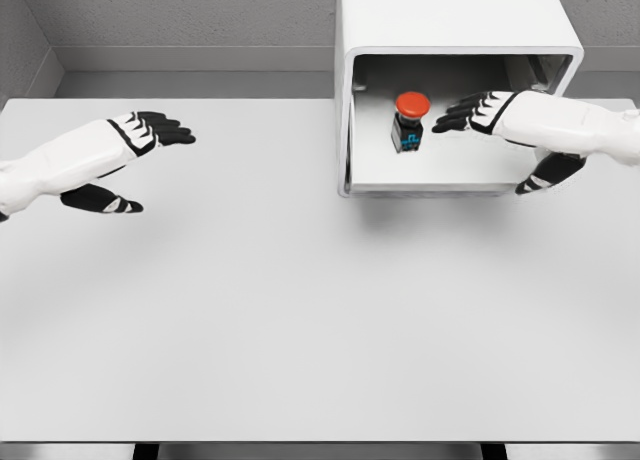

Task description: Slide open multi-storey tabletop storage cabinets and put open load switch and slide close multi-storey tabletop storage cabinets

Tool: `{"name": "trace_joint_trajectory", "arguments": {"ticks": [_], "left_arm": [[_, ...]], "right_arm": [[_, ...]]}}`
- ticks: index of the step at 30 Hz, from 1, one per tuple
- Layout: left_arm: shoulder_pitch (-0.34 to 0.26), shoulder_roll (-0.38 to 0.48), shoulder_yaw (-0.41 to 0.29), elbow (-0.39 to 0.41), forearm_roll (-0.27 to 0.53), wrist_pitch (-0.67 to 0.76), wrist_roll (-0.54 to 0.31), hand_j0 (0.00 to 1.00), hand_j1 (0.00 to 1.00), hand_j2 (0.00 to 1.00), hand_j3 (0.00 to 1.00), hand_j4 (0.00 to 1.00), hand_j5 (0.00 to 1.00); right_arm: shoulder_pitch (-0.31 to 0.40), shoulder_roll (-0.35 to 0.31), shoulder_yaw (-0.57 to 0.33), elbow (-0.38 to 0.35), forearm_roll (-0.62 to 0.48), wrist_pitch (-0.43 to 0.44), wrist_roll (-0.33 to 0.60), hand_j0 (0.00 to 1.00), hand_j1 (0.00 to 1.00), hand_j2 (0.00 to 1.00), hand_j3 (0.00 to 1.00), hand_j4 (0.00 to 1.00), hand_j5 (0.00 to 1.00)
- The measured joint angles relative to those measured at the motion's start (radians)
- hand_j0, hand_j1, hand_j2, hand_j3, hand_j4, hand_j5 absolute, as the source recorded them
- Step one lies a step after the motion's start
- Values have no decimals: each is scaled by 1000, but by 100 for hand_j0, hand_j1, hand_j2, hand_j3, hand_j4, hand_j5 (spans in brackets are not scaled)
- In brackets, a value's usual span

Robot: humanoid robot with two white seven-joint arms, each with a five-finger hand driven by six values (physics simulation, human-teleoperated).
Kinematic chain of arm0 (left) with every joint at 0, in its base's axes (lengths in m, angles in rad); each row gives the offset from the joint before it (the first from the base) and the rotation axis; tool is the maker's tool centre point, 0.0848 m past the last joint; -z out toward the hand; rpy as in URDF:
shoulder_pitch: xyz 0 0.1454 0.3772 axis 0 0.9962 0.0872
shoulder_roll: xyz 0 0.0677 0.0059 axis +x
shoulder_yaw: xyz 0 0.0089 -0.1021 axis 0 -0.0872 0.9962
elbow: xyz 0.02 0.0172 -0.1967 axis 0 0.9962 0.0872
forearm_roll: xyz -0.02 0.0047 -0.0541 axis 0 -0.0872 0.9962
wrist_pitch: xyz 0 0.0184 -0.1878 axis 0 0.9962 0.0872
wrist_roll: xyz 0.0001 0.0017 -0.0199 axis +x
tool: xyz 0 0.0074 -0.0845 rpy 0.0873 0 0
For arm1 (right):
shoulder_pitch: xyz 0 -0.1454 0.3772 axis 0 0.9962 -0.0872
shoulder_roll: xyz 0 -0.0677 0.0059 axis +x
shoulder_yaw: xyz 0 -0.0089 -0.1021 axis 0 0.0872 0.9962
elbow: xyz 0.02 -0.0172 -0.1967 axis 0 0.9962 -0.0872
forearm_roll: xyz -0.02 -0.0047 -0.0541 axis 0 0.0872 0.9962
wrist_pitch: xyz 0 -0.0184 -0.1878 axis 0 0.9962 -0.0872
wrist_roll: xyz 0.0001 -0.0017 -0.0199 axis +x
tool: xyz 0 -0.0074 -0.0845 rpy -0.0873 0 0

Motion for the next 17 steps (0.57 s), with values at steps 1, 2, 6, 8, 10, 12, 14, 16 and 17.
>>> {"name": "trace_joint_trajectory", "arguments": {"ticks": [1,2,6,8,10,12,14,16,17], "left_arm": [[0,0,2,2,-2,0,0,100,100,100,100,100,100],[0,-2,4,4,-3,0,-1,100,100,100,100,100,100],[0,-9,6,7,-6,0,-1,100,100,100,100,100,100],[2,-11,6,8,-7,0,-1,100,100,100,100,100,100],[2,-12,4,8,-7,0,-1,100,100,100,100,100,100],[3,-12,0,7,-7,0,0,100,100,100,100,100,100],[23,-18,-1,8,-31,0,1,100,100,100,100,100,100],[32,-21,-2,8,-52,0,2,100,100,100,100,100,100],[45,-22,-2,9,-58,0,2,100,100,100,100,100,100]], "right_arm": [[-9,13,-1,24,3,1,5,100,100,100,100,100,100],[-12,25,-1,46,5,1,10,100,100,100,100,100,100],[-9,56,2,82,12,1,18,100,100,100,100,100,100],[-8,63,2,84,14,1,20,100,100,100,100,100,100],[-6,64,1,73,13,1,21,100,100,100,100,100,100],[-2,59,-2,58,11,1,22,100,100,100,100,100,100],[26,16,-3,8,-14,1,22,100,100,100,100,100,100],[94,-100,0,-62,-85,1,20,100,100,100,100,100,100],[107,-167,10,-86,-120,1,17,100,100,100,100,100,100]]}}
